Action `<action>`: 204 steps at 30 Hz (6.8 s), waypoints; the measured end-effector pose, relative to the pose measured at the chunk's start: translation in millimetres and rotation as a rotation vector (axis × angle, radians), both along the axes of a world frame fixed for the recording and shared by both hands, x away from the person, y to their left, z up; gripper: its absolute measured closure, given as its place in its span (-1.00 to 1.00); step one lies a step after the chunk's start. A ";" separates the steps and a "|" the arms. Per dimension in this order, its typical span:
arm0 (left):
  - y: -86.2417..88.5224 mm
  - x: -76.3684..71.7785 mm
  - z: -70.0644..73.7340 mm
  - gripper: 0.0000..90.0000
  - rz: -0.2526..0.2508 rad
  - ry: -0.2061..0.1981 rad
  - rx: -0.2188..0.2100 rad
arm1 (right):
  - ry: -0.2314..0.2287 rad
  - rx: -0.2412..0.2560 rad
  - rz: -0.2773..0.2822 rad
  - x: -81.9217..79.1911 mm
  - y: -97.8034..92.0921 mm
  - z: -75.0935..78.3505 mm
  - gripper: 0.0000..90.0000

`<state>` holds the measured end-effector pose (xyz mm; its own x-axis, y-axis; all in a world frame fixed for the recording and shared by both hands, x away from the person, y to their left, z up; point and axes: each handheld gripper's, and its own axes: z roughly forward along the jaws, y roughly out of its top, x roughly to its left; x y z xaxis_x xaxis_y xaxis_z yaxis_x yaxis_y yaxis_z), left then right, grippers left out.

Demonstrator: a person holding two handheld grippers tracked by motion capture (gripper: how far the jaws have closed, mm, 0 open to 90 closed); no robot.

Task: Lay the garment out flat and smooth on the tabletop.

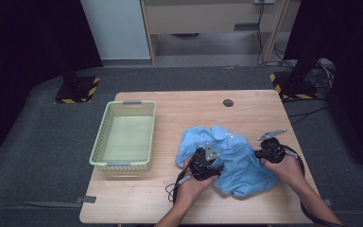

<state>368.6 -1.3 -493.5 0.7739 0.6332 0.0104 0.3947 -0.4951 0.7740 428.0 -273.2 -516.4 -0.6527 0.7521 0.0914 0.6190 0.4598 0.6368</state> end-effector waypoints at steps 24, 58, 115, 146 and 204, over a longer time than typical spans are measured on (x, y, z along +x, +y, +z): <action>-30.3 -12.3 -29.7 0.92 -0.053 -0.030 0.111 | -0.024 0.013 0.026 -12.5 -1.4 -4.5 1.00; 29.8 -36.6 -36.5 0.92 -0.085 -0.080 0.211 | -0.056 -0.044 -0.122 9.7 -35.5 7.8 1.00; -3.1 -9.9 -45.1 0.90 0.024 -0.080 0.151 | 0.003 -0.102 -0.050 -91.8 -34.8 -11.1 0.04; 7.6 -29.5 -25.7 -0.15 0.044 -0.089 0.110 | -0.089 -0.166 -0.267 -50.6 -80.2 -13.0 0.84; 76.1 -18.2 -17.8 0.21 0.171 -0.112 0.138 | -0.130 -0.037 -0.027 -60.5 -6.3 29.4 0.15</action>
